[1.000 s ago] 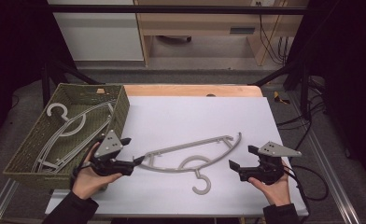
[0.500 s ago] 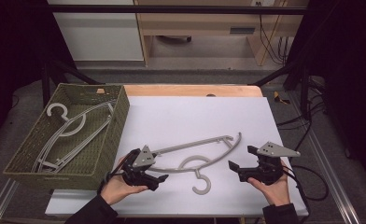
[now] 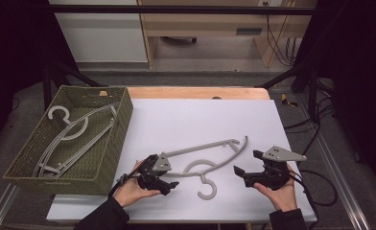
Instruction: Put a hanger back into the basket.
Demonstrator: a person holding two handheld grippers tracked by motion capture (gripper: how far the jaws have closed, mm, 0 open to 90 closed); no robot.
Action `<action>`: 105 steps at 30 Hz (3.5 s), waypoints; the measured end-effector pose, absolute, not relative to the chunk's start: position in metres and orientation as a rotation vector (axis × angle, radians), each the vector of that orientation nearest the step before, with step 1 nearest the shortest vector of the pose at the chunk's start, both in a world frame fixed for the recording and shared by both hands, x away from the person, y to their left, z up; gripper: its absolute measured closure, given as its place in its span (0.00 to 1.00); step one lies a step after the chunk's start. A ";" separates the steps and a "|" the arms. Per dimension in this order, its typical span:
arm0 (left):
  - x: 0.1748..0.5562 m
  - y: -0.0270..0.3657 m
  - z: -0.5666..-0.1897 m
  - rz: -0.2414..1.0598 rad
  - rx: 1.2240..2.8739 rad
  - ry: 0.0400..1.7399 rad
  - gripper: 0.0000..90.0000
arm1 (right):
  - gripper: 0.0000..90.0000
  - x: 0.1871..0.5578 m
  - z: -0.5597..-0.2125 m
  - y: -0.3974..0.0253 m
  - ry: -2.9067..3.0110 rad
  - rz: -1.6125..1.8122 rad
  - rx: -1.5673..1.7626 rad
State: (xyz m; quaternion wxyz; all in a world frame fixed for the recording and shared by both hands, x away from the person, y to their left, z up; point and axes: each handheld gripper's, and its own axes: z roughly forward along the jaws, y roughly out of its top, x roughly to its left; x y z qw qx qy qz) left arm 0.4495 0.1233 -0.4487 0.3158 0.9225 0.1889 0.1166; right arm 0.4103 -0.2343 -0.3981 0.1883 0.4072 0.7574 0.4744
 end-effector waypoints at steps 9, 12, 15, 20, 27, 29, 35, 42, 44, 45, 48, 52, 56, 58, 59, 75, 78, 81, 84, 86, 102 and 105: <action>0.458 0.114 -0.463 0.302 2.495 0.488 0.51 | 0.09 0.410 -0.398 -0.234 2.137 1.340 1.141; 0.461 0.115 -0.463 0.286 2.503 0.485 0.57 | 0.09 0.411 -0.399 -0.234 2.145 1.337 1.135; 0.462 0.114 -0.463 0.271 2.503 0.506 0.60 | 0.09 0.411 -0.400 -0.232 2.151 1.329 1.139; 0.465 0.110 -0.460 0.220 2.528 0.542 0.70 | 0.09 0.412 -0.401 -0.232 2.157 1.326 1.141; 0.448 0.096 -0.456 0.365 2.625 0.481 0.79 | 0.09 0.412 -0.402 -0.232 2.166 1.324 1.136; 0.443 0.094 -0.455 0.367 2.642 0.466 0.82 | 0.09 0.412 -0.402 -0.232 2.166 1.328 1.136; 0.437 0.096 -0.453 0.275 2.652 0.452 0.88 | 0.09 0.412 -0.402 -0.232 2.162 1.331 1.138; 0.446 0.096 -0.454 0.179 2.660 0.504 0.85 | 0.09 0.412 -0.401 -0.233 2.160 1.337 1.137; 0.448 0.093 -0.453 0.168 2.678 0.518 0.85 | 0.09 0.412 -0.400 -0.234 2.163 1.337 1.135; 0.447 0.091 -0.453 0.180 2.685 0.523 0.86 | 0.09 0.412 -0.400 -0.234 2.162 1.335 1.132; 0.444 0.089 -0.453 0.207 2.691 0.543 0.86 | 0.09 0.412 -0.399 -0.234 2.156 1.341 1.138; 0.442 0.087 -0.452 0.233 2.705 0.525 0.87 | 0.09 0.411 -0.398 -0.234 2.160 1.338 1.129; 0.442 0.089 -0.452 0.225 2.703 0.504 0.91 | 0.09 0.410 -0.398 -0.233 2.160 1.335 1.139; 0.442 0.091 -0.452 0.218 2.687 0.494 0.91 | 0.09 0.410 -0.398 -0.233 2.161 1.334 1.137; 0.442 0.091 -0.452 0.217 2.678 0.493 0.92 | 0.09 0.411 -0.399 -0.233 2.162 1.334 1.138; 0.430 0.114 -0.417 0.246 2.497 0.525 0.92 | 0.09 0.409 -0.397 -0.241 2.135 1.347 1.148; 0.428 0.120 -0.410 0.255 2.483 0.532 0.92 | 0.09 0.409 -0.397 -0.241 2.131 1.349 1.146; 0.426 0.126 -0.400 0.258 2.462 0.538 0.92 | 0.09 0.409 -0.396 -0.242 2.131 1.348 1.143; 0.423 0.132 -0.391 0.267 2.440 0.538 0.92 | 0.09 0.409 -0.397 -0.244 2.132 1.345 1.145; 0.420 0.137 -0.387 0.268 2.431 0.540 0.92 | 0.09 0.409 -0.397 -0.243 2.125 1.350 1.152; 0.414 0.178 -0.317 0.351 2.373 0.538 0.92 | 0.09 0.410 -0.398 -0.242 2.130 1.339 1.153; 0.418 0.188 -0.305 0.344 2.353 0.535 0.92 | 0.08 0.410 -0.398 -0.242 2.117 1.354 1.146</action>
